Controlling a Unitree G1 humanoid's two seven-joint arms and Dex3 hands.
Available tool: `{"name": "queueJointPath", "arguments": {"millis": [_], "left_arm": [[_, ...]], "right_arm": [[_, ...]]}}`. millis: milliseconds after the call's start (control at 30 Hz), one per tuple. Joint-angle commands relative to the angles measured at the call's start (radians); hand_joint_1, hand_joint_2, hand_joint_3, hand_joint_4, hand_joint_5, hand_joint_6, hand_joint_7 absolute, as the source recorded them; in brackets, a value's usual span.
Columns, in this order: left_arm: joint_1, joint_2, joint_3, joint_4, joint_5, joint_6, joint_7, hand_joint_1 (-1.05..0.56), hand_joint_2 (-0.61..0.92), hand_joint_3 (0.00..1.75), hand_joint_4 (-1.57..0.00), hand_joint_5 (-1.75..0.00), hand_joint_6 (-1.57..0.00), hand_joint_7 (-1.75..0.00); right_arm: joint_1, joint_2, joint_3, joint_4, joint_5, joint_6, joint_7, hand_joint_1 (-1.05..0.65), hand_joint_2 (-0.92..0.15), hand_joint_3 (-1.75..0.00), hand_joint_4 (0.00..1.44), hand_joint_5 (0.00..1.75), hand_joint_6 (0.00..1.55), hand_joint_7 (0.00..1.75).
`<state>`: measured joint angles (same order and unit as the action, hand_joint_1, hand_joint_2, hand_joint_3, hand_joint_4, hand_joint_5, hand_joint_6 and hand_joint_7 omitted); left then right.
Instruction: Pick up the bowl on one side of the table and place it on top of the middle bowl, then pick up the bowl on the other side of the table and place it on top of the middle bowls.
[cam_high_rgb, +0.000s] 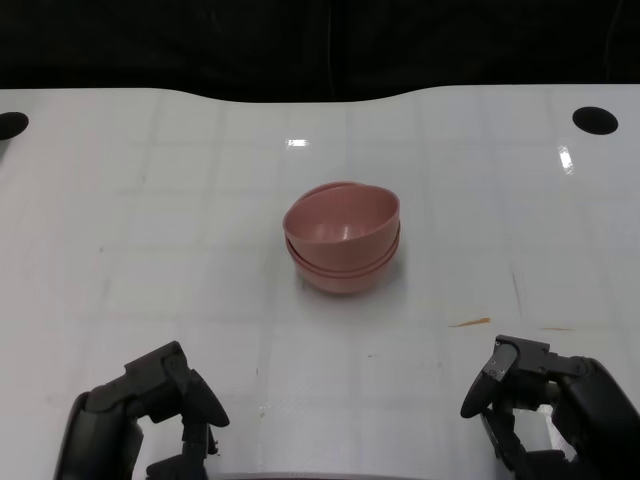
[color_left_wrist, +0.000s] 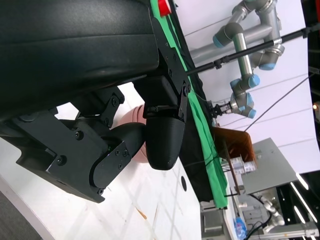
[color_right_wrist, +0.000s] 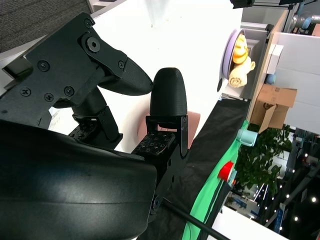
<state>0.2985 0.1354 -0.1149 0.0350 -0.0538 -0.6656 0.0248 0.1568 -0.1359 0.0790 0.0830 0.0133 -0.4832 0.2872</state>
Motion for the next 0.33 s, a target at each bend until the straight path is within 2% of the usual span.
{"name": "queueJointPath", "arguments": {"millis": [33, 333], "left_arm": [[-0.001, -0.008, 0.026, 0.012, -0.012, 0.007, -0.028, -0.14, 0.36, 1.39, -0.92, -1.74, -0.82, -1.57], [-0.023, -0.034, 0.058, 0.055, -0.008, -0.031, -0.073, -0.13, 0.34, 1.41, -0.92, -1.74, -0.83, -1.55]], "right_arm": [[-0.002, -0.008, -0.010, 0.006, 0.001, -0.003, -0.008, -0.22, -0.46, -1.22, 0.88, 1.71, 0.86, 1.36], [-0.021, -0.006, -0.010, 0.050, 0.030, -0.021, 0.016, -0.22, -0.47, -1.19, 0.86, 1.73, 0.84, 1.38]]}}
